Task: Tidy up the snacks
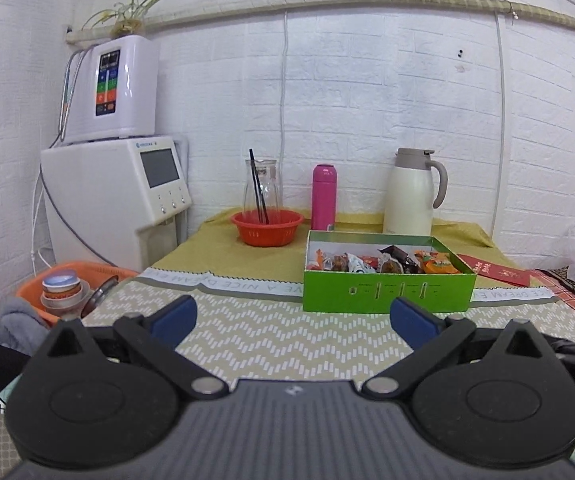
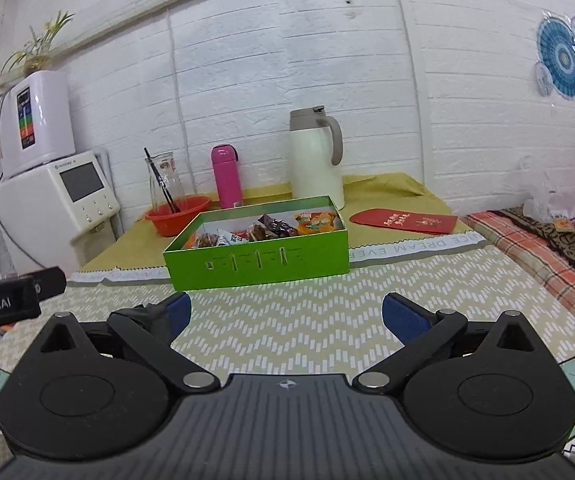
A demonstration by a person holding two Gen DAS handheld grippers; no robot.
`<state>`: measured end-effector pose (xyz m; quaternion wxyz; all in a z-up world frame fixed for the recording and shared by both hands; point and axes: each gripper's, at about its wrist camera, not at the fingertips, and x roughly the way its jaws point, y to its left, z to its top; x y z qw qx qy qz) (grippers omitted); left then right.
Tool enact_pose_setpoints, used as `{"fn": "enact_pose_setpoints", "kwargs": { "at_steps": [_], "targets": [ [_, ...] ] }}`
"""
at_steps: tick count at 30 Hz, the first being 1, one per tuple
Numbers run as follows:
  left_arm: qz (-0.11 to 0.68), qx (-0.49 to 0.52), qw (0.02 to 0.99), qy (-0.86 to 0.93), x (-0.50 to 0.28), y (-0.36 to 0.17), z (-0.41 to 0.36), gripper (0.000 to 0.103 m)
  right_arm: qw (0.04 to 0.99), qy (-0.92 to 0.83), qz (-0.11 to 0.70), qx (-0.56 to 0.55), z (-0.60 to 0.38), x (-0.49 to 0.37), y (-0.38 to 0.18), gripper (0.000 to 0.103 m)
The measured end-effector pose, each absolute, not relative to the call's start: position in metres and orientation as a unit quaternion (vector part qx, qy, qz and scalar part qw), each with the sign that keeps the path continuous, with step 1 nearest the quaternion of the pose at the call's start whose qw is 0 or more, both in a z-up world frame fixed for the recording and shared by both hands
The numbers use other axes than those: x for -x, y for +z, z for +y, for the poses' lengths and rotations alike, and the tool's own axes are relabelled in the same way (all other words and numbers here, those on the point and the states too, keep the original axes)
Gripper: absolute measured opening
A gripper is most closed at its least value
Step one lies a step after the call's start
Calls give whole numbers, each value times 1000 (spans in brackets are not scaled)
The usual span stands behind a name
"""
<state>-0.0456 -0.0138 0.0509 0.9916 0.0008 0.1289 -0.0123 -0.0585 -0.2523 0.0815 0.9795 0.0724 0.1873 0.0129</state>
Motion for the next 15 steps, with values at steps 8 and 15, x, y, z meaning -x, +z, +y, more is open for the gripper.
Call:
{"fn": "enact_pose_setpoints", "kwargs": {
  "at_steps": [8,15],
  "targets": [
    [117,34,992,-38,62,54,-5,103,987,3,152,-58,-245,77,95,103],
    [130,13,991,0,65,50,-3,103,991,-73,114,0,-236,87,93,103]
  ]
}}
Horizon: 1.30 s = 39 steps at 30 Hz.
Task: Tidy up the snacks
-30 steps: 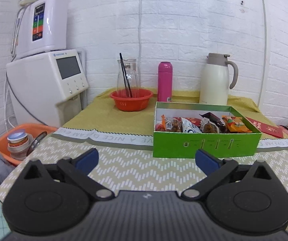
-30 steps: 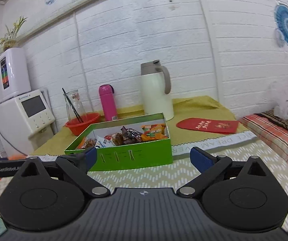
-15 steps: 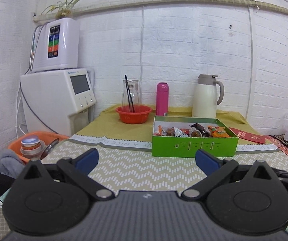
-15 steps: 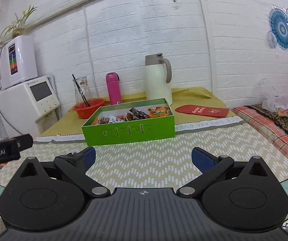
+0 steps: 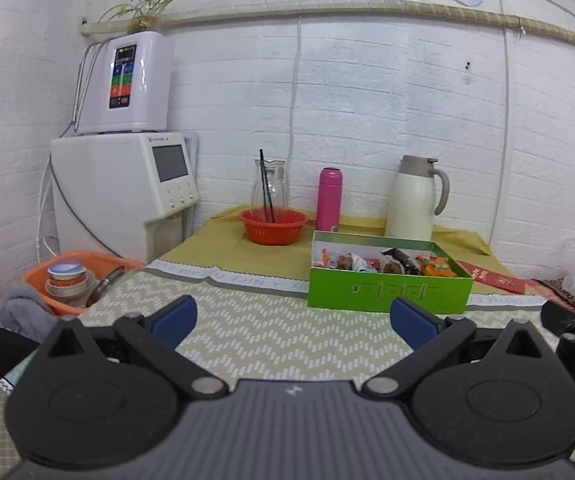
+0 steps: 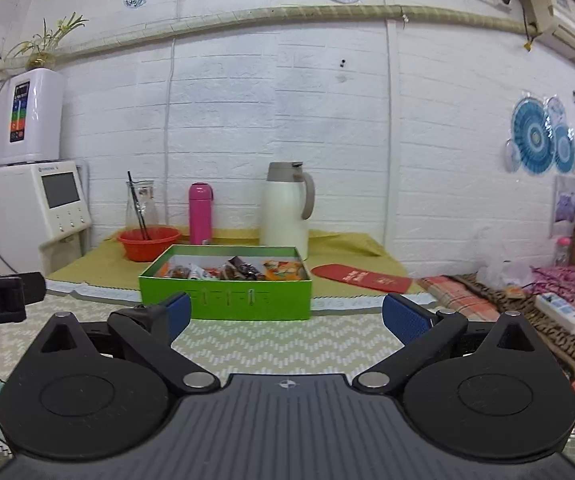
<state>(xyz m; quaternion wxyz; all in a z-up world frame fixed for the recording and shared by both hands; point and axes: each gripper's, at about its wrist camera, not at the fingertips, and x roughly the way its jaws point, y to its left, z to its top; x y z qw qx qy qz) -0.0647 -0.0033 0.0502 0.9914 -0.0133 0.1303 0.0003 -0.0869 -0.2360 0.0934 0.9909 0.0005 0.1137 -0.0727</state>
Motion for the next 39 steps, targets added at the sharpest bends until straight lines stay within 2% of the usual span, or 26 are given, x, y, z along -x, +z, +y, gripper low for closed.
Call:
{"fn": "enact_pose_setpoints", "kwargs": {
  "at_steps": [4,10,15,21,27,39],
  "targets": [
    [121,-24,992,19,70,47,-6,103,992,-57,116,-6,-237,88,94,103],
    [133,11,991,5,71,48,2,103,991,-56,124,2,-234,90,93,103],
    [128,4,992,23,73,49,2,103,990,-60,130,-8,-237,90,94,103],
    [163,8,986,39,67,46,2,103,990,-59,130,-15,-238,92,93,103],
    [138,-31,989,46,72,40,-4,103,990,-53,129,-19,-237,93,93,103],
    [173,-2,984,33,68,40,-1,103,989,-49,135,-29,-240,92,90,103]
  ]
}}
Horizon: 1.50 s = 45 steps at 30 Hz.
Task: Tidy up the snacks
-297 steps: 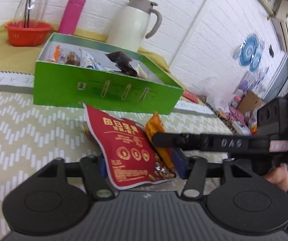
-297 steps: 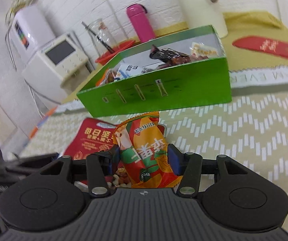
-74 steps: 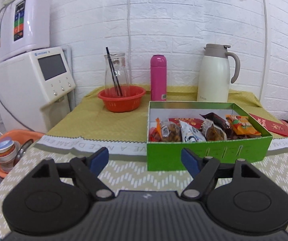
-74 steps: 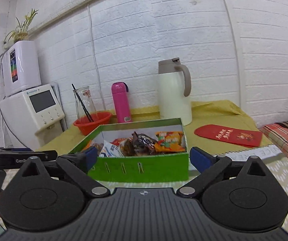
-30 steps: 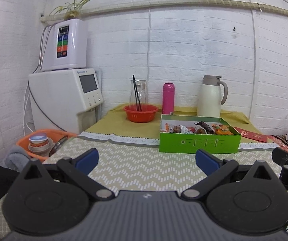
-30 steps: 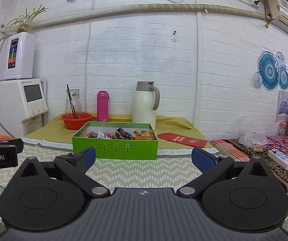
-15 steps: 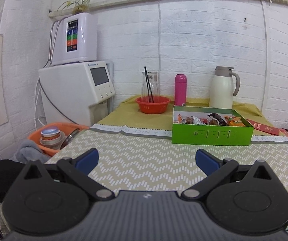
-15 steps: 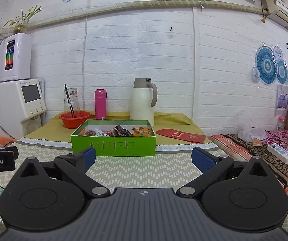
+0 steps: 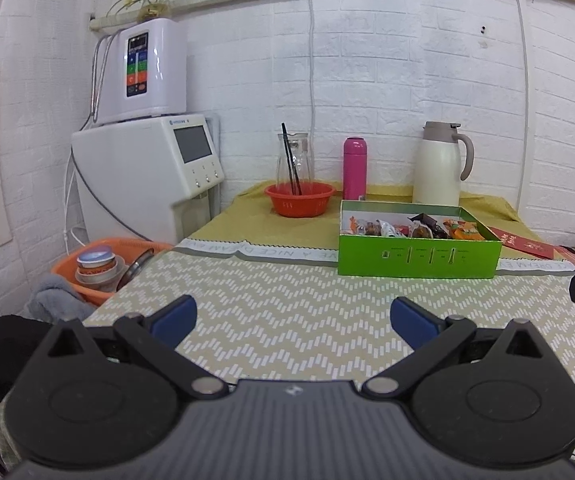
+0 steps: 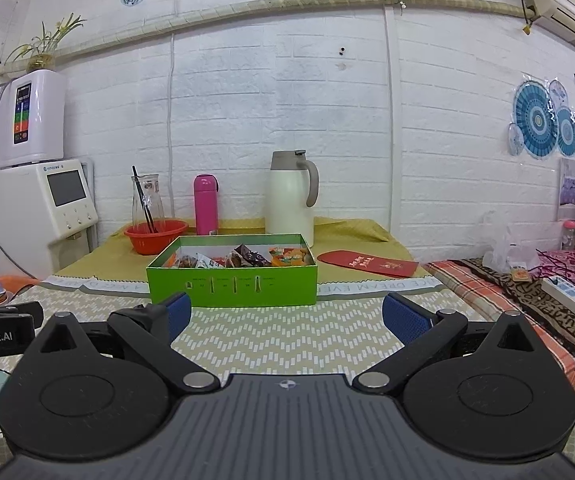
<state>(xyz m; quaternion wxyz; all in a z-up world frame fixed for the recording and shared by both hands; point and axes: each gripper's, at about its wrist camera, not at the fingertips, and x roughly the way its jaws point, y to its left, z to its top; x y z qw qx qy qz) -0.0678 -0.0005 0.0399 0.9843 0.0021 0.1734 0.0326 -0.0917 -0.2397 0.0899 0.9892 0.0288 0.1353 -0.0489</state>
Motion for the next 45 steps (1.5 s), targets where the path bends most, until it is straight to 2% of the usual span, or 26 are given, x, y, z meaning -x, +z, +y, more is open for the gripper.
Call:
{"fn": "enact_pose_setpoints", "kwargs": {
  "at_steps": [4,16,45],
  "targets": [
    [182,11,983,28,66,39,2,103,989,-46,137,-31,-239,91,89,103],
    [161,-34,986,15,75,39,-10,103,989,-44,140,-32,-238,91,86,103],
    [177,-13,984,-2,73,34,-6,103,988,-47,140,-37,-241,94,84,103]
  ]
}}
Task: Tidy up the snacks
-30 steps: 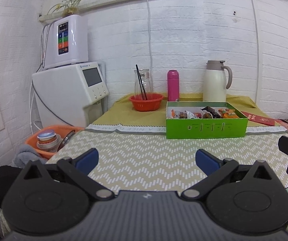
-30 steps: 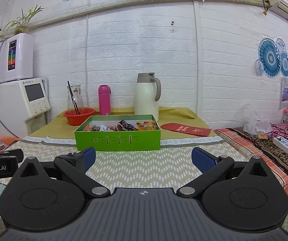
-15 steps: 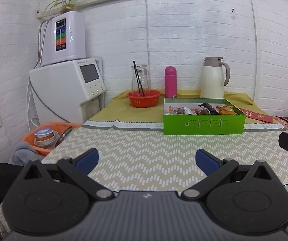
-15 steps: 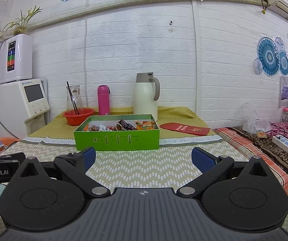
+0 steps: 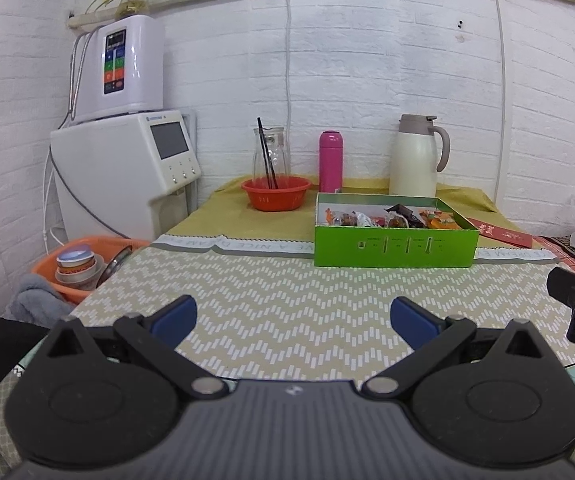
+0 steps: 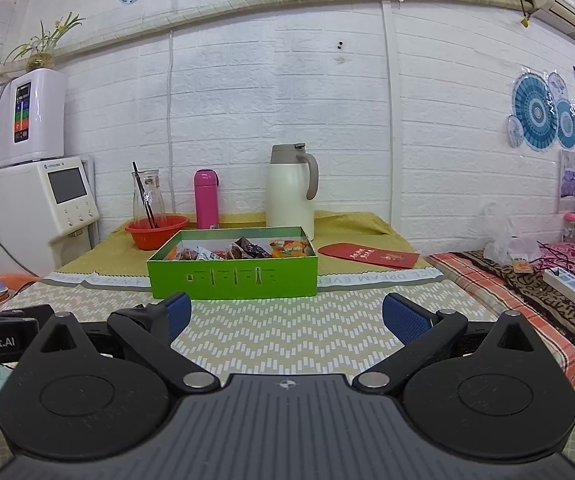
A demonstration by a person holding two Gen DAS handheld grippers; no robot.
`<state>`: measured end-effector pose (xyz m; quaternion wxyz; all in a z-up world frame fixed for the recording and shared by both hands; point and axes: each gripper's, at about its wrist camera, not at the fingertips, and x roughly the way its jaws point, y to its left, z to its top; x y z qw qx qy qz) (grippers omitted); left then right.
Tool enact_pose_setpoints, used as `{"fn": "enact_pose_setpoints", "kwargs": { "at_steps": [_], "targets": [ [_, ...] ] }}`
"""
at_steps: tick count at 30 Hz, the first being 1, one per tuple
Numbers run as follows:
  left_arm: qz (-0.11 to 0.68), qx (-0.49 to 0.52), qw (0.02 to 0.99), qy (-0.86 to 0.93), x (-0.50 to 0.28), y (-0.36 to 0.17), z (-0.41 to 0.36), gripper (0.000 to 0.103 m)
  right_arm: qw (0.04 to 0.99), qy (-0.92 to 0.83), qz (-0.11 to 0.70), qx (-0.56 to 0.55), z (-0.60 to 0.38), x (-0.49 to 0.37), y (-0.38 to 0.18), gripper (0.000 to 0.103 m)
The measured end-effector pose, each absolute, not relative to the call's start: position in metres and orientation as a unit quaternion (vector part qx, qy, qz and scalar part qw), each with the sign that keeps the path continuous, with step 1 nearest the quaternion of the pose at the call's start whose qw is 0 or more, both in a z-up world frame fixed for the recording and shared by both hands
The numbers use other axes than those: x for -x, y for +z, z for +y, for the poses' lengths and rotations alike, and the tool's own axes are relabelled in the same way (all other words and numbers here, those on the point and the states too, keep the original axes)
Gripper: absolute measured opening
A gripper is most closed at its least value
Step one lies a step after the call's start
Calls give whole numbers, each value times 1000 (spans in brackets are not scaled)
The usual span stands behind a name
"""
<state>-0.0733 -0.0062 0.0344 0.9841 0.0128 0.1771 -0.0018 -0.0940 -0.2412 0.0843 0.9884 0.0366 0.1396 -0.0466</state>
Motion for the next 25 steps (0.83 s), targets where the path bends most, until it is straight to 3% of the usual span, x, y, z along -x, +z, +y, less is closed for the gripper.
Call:
{"fn": "enact_pose_setpoints", "kwargs": {
  "at_steps": [17,25],
  "targets": [
    [125,-40,991,12,91,40,-15,103,988,-52,138,-40,-246,95,84,103],
    [138,-38,990,11,90,43,-16,103,988,-52,137,-39,-246,96,84,103]
  ]
}}
